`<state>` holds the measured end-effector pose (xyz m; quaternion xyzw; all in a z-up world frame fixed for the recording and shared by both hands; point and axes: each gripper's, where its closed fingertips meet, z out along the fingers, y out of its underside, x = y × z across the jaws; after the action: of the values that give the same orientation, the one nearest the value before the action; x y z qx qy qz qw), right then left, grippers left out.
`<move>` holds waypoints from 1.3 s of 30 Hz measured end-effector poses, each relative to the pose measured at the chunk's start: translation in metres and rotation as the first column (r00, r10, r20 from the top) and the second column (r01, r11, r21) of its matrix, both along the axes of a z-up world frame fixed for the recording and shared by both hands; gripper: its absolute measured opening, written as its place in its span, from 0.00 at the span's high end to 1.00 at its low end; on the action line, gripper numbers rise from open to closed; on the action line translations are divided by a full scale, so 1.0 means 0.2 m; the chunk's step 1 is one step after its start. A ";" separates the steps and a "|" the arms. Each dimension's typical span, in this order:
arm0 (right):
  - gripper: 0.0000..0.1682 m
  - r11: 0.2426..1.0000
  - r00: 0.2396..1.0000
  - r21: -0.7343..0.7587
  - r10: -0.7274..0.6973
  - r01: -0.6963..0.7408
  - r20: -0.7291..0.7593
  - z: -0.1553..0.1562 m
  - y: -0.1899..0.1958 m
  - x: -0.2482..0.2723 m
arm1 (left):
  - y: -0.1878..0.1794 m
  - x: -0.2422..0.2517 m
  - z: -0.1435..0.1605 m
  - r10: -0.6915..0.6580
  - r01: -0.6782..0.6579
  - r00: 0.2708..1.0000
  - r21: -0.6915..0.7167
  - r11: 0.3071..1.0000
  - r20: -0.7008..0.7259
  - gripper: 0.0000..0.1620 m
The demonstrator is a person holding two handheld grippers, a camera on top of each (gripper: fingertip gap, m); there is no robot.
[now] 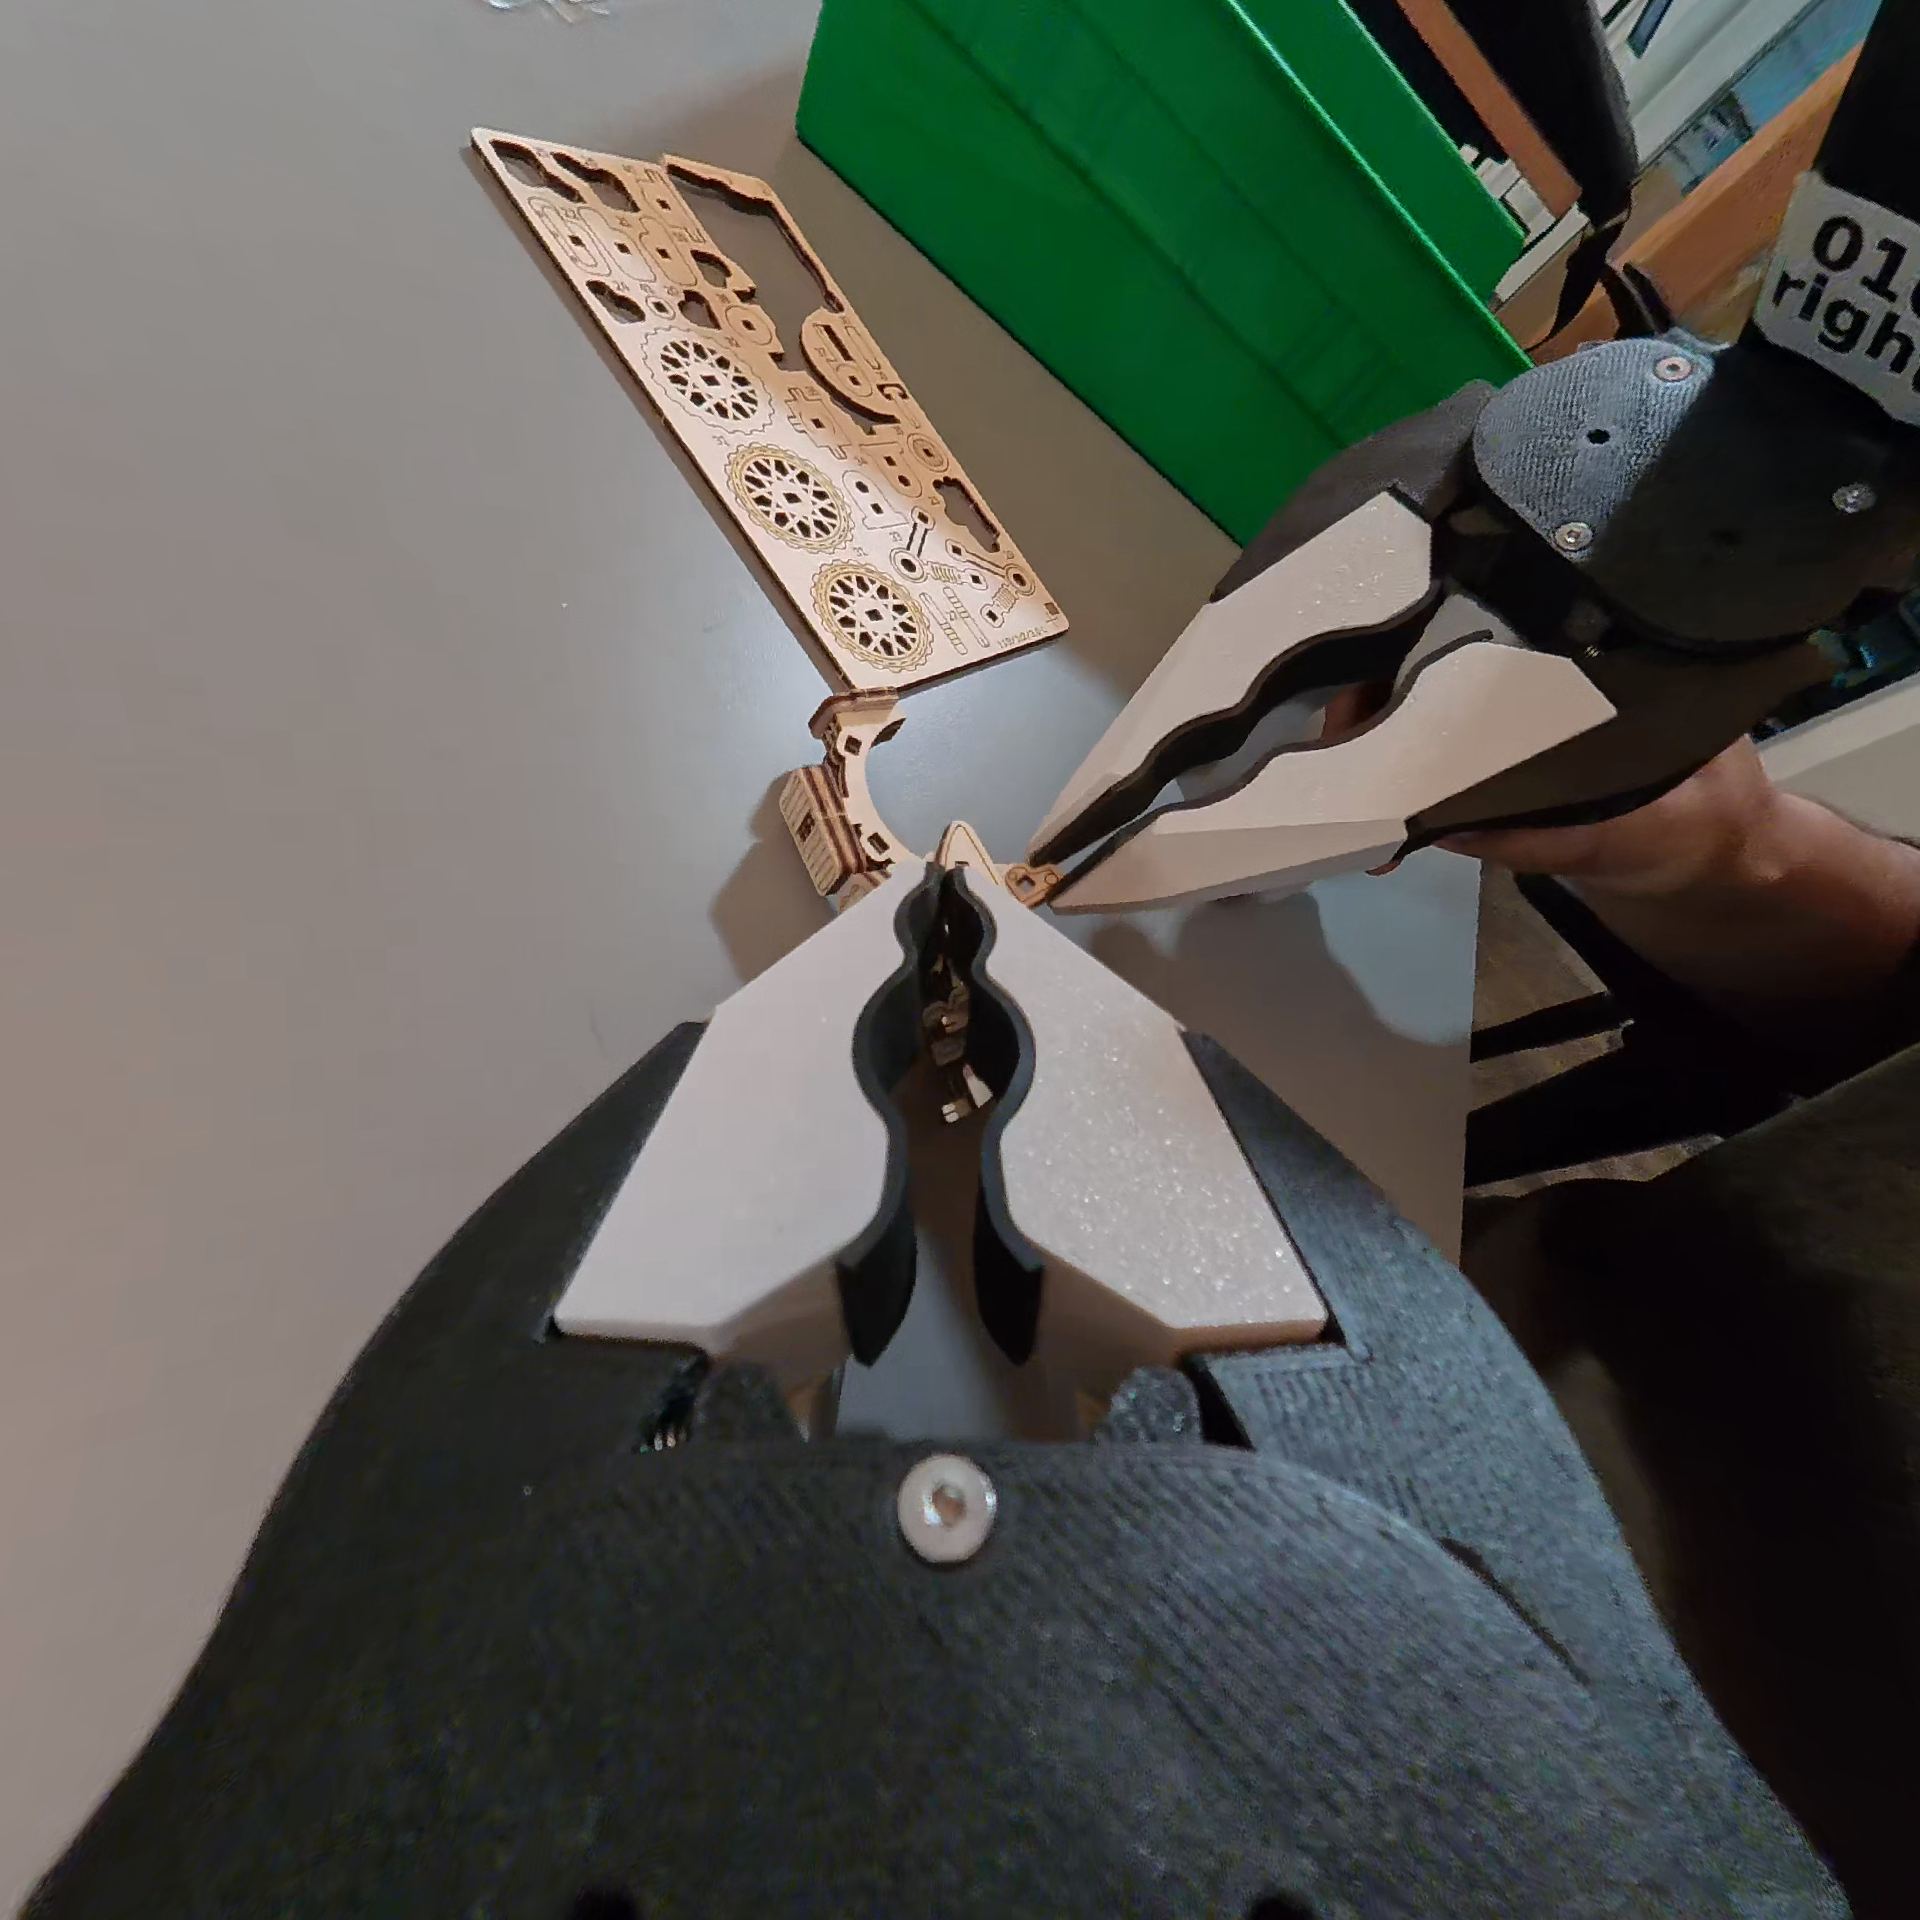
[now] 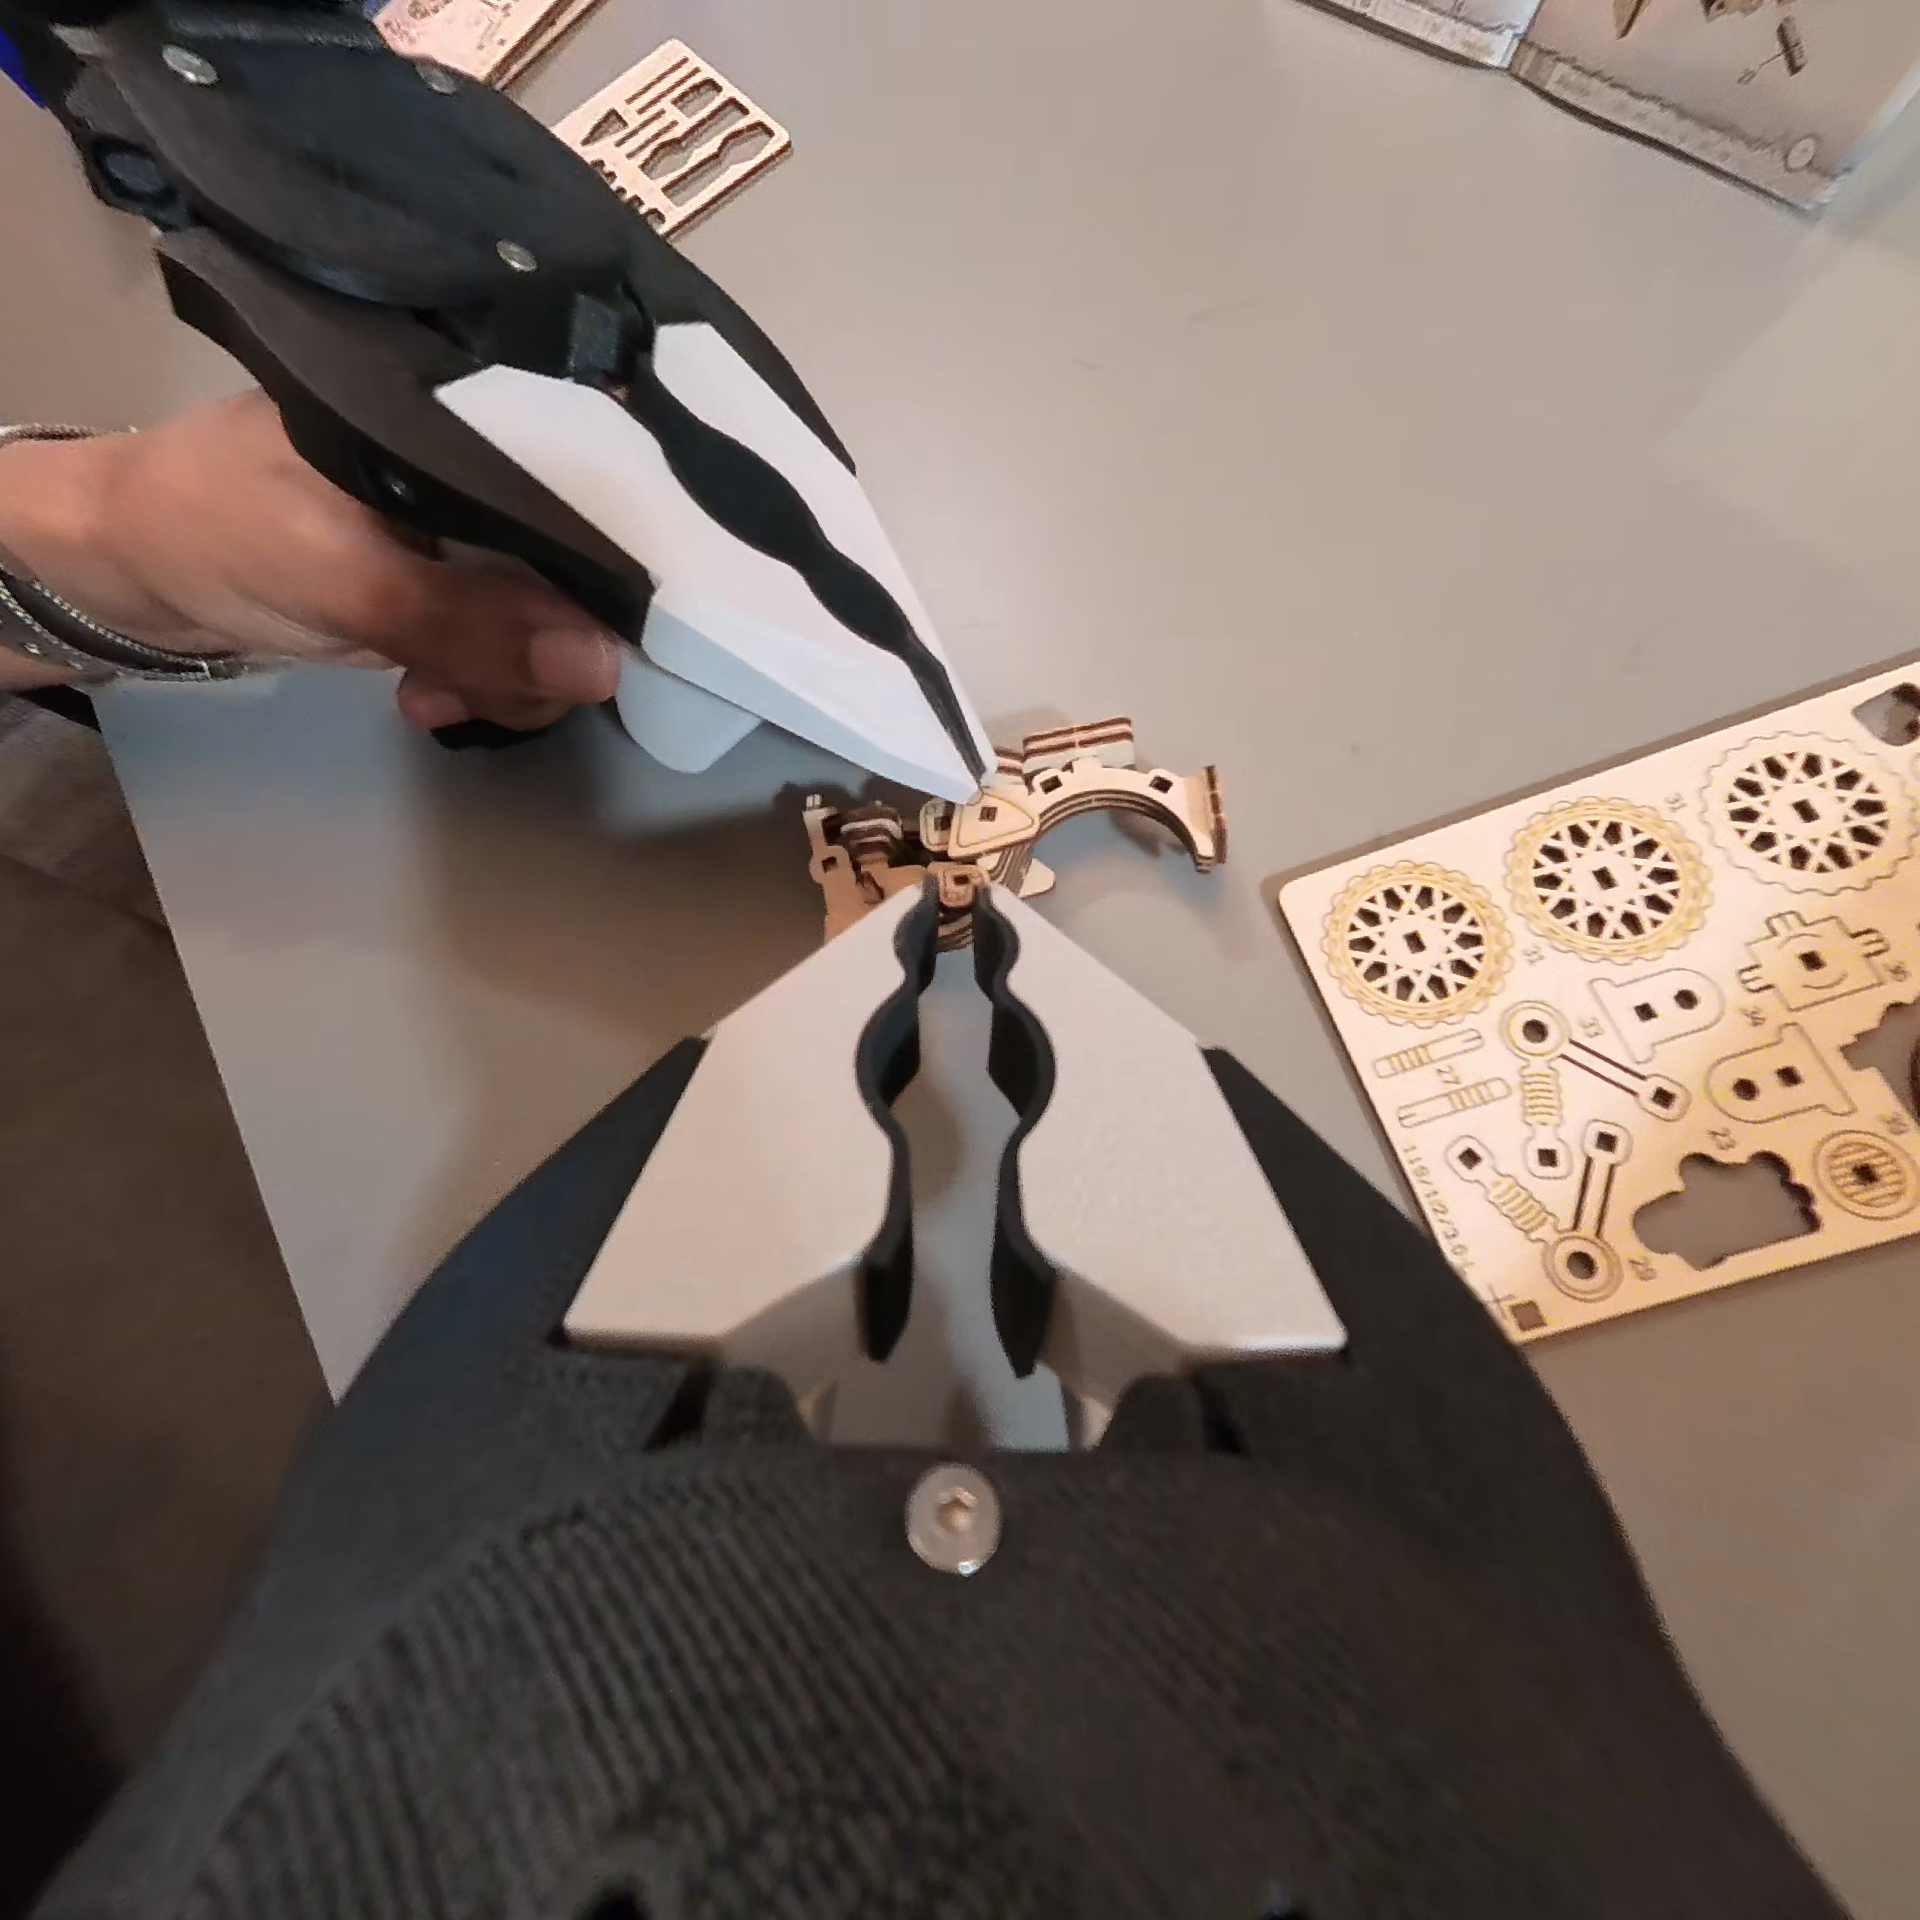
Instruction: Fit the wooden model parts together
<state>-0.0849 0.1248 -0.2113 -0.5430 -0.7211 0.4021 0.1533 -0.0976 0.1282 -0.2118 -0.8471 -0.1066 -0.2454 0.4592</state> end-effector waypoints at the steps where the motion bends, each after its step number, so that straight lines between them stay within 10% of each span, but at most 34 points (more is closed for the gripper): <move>1: 0.97 1.000 1.000 0.007 -0.001 0.001 0.000 0.00 0.00 0.00 | 0.00 0.00 0.00 0.002 -0.002 1.000 0.000 1.000 0.000 1.00; 39: 0.97 0.989 0.992 0.086 0.123 -0.121 -0.016 -0.01 -0.01 -0.01 | -0.04 0.00 0.00 0.032 -0.033 0.974 -0.001 0.999 0.226 0.99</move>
<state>-0.0869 0.1231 -0.2135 -0.4865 -0.7677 0.3856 0.1589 -0.0983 0.1202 -0.2114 -0.8111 -0.1715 -0.3328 0.4493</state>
